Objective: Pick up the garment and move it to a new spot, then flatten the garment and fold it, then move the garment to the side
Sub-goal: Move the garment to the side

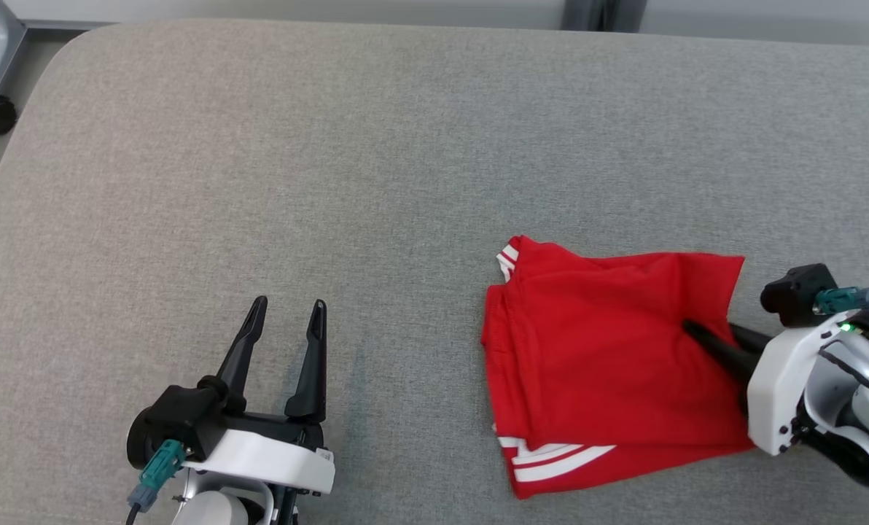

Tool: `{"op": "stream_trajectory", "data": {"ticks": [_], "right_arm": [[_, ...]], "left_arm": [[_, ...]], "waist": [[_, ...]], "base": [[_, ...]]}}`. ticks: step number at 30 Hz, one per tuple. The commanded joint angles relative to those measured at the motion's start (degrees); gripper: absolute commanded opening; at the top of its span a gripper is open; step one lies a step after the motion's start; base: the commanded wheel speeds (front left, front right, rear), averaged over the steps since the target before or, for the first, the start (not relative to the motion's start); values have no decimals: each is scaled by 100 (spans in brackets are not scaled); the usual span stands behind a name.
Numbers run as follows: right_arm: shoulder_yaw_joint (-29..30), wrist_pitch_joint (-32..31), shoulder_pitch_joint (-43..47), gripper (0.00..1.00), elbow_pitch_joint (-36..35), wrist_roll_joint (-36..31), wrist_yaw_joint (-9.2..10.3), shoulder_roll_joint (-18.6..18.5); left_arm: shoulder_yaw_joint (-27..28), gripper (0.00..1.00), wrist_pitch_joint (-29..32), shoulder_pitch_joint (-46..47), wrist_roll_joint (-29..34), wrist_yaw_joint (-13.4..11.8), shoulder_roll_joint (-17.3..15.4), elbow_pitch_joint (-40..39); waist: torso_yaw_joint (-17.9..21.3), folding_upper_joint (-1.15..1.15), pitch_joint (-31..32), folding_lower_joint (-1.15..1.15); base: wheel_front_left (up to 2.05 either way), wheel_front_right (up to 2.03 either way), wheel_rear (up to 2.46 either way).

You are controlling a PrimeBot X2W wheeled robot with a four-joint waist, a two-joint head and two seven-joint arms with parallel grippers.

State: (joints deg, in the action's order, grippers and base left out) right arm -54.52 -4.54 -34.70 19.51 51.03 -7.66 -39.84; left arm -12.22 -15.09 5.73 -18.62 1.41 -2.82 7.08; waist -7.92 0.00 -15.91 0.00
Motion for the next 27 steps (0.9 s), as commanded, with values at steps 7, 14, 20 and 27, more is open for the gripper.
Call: {"op": "stream_trajectory", "data": {"ticks": [7, 14, 20, 27], "right_arm": [[-232, 154, -601, 0, -38, -411, 28, -510], [-108, 173, -1009, 0, -145, -347, 23, -775], [-21, 245, -1408, 0, -51, -289, 18, -720], [180, 450, -1728, 0, 395, -81, 17, -807]], "left_arm": [[39, 100, -3, -61, -24, -52, -22, -54], [-28, 100, -3, 15, 293, 69, -21, -197], [25, 100, -4, 232, 502, 172, -24, -128], [134, 100, -2, 374, 811, 302, -25, 35]], "waist": [[281, 0, 157, 0], [764, 0, 125, 0], [1321, 0, -123, 0], [1858, 0, -471, 0]], "base": [[0, 0, 0], [0, 0, 0], [0, 0, 0], [0, 0, 0]]}}
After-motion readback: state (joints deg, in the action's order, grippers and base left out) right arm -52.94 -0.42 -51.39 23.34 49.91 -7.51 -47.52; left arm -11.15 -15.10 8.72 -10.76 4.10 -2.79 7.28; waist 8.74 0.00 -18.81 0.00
